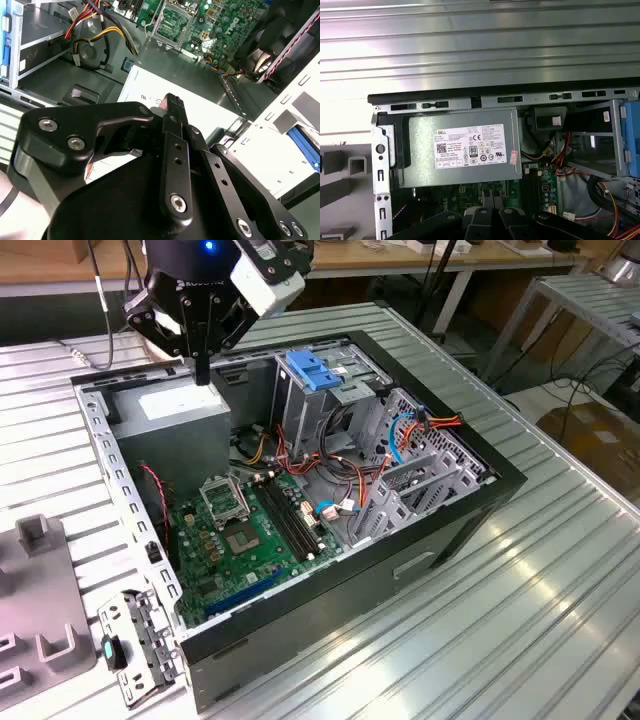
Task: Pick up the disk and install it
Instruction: 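Reach for the disk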
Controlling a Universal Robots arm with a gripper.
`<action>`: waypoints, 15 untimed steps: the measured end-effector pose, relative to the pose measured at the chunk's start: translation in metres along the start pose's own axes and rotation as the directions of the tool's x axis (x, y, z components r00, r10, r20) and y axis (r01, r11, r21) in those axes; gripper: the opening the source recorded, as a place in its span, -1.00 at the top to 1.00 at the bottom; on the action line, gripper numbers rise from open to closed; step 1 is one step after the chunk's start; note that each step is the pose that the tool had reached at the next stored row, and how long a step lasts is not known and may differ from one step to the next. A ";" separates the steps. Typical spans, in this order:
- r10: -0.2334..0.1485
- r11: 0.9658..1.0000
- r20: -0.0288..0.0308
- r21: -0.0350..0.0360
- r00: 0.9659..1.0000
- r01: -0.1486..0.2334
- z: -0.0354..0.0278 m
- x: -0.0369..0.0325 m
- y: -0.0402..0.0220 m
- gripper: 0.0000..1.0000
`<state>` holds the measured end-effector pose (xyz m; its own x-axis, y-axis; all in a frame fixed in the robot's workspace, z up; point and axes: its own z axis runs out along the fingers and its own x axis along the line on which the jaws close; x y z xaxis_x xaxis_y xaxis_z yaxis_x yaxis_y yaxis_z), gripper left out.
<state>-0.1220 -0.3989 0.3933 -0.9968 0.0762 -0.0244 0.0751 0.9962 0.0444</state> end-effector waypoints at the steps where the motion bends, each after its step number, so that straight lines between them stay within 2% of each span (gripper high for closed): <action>1: 0.000 1.000 0.000 0.000 1.000 0.000 0.0000 0.0000 0.0000 0.79; 15: 0.000 1.000 0.000 0.000 1.000 0.000 -0.0002 0.0069 -0.0005 0.79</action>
<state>-0.1288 -0.3989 0.3933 -0.9968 0.0762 -0.0245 0.0751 0.9962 0.0444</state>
